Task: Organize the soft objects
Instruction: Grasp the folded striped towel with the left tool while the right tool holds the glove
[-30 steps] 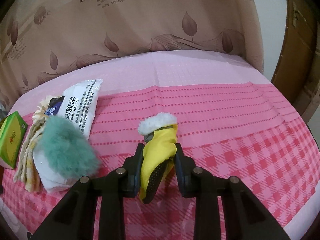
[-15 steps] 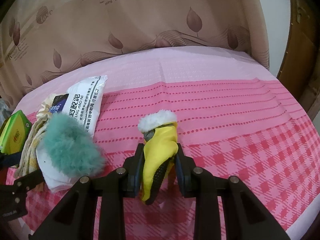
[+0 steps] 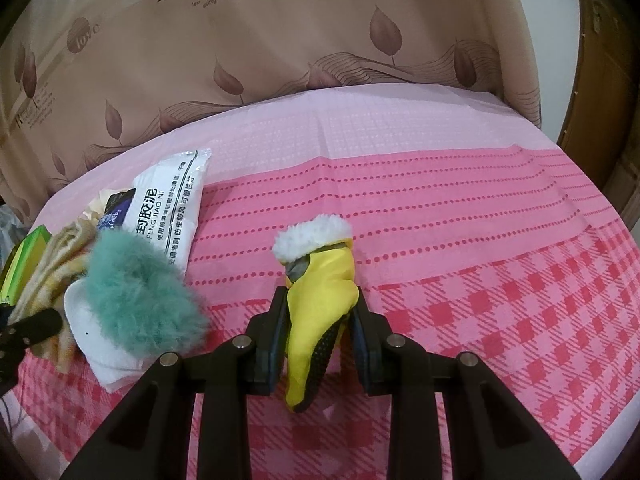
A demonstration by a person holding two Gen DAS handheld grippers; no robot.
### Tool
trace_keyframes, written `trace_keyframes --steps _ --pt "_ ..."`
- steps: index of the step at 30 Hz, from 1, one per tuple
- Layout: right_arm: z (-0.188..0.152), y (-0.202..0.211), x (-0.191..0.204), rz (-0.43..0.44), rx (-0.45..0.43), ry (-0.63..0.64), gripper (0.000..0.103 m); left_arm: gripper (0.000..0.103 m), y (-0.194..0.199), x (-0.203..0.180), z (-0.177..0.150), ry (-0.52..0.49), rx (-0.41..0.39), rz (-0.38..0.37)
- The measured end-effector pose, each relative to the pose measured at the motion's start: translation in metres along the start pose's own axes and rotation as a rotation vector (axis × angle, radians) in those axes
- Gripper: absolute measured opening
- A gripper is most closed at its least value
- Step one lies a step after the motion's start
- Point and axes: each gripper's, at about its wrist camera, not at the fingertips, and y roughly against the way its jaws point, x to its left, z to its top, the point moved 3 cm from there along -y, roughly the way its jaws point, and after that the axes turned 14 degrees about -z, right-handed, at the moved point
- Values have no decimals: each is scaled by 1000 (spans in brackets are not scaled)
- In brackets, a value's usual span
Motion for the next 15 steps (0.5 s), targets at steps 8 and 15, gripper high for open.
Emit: trace_keyframes --steps 8,15 --pt "0 -1 0 2 6 1 26 23 31 14 1 38 -52 13" --pt "1 -2 1 0 8 5 26 23 63 28 3 84 -95 24"
